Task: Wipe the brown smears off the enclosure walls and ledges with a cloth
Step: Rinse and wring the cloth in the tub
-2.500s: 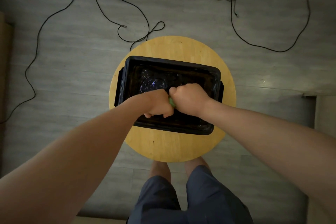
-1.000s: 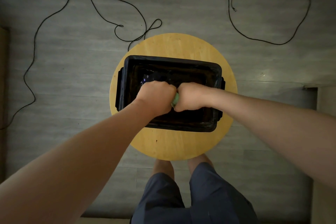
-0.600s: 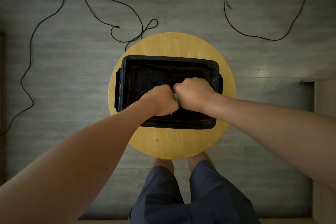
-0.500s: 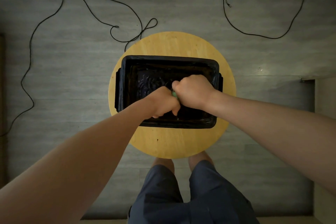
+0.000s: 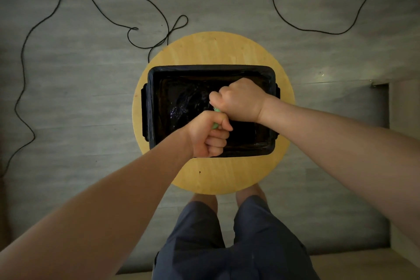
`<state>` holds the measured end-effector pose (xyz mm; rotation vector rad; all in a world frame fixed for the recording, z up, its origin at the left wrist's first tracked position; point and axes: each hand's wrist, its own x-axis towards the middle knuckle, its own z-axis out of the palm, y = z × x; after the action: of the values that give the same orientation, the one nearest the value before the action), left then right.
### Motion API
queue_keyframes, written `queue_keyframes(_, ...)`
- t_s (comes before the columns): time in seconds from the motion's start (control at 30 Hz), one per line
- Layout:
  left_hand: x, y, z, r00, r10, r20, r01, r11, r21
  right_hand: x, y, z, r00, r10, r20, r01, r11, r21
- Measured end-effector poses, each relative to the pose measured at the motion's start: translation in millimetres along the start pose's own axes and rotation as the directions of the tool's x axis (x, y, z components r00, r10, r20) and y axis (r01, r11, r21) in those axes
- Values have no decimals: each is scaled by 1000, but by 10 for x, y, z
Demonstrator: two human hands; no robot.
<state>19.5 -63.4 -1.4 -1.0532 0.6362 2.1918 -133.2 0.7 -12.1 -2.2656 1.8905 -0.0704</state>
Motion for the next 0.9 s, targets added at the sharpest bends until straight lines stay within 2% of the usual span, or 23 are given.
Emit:
queue_keyframes(0.2, 34, 40, -68, 999, 39, 32, -37, 996, -80, 68, 52, 42, 1000, 10, -25, -11, 999, -44)
queue_keyframes(0.47, -30, -27, -39, 982, 55, 182, -6, 966, -260, 58, 30, -34, 999, 15, -44, -19, 995, -99)
queue_keyframes(0.6, -106, -4, -23, 959, 54, 278, 12, 974, -228, -6, -15, -182, 998, 41, -55, -48, 990, -132)
queue_keyframes(0.73, -270, 21, -92, 944, 20, 328, 18, 993, -114, -50, -179, -352, 992, 121, -45, -126, 985, -115)
queue_keyframes(0.8, -352, 23, -131, 961, 16, 278, -4, 999, -42, -41, -266, -353, 988, 152, -30, -155, 984, -83)
queue_keyframes(0.83, -380, 22, -145, 979, 23, 201, -27, 999, 18, -32, -310, -329, 985, 173, 21, -172, 983, -62)
queue_keyframes(0.87, -380, 5, -163, 995, 58, 82, -69, 989, 131, -18, -359, -307, 973, 210, 98, -207, 977, -41)
queue_keyframes(0.9, -383, -3, -165, 991, 126, -50, -104, 944, 313, -14, -392, -267, 944, 283, 170, -284, 959, -19)
